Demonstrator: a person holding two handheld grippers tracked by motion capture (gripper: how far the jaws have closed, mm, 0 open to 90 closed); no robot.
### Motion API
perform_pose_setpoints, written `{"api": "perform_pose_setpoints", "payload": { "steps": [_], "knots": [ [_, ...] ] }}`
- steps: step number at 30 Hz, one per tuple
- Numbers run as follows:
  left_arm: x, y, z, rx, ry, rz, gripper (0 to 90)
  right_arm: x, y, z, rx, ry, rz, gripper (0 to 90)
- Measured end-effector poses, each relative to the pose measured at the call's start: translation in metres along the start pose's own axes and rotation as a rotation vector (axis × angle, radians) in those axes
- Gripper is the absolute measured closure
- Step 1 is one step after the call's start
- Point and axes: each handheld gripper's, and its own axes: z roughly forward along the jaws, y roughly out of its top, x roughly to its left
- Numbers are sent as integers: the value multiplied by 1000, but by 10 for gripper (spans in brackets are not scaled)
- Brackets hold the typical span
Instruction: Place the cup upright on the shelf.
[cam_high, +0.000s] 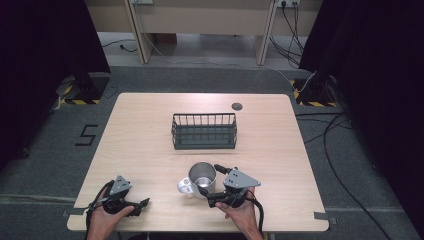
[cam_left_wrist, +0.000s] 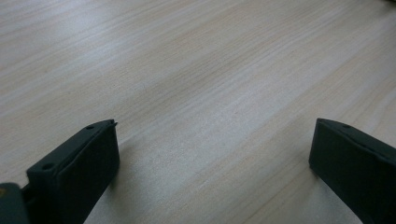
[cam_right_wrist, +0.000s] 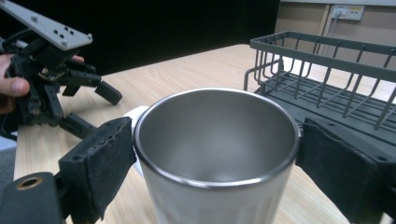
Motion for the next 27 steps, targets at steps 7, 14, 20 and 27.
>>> {"api": "perform_pose_setpoints", "payload": {
  "steps": [7,14,20,27],
  "knots": [
    [0,0,0,0,0,0,10,1,0,9,-16,-7,-3,68],
    [0,0,0,0,0,0,10,-1,0,19,-30,4,16,44],
    [0,0,0,0,0,0,10,-1,1,26,-46,7,30,40],
    [0,0,0,0,0,0,10,-1,1,34,-60,4,41,43]
  ]
}}
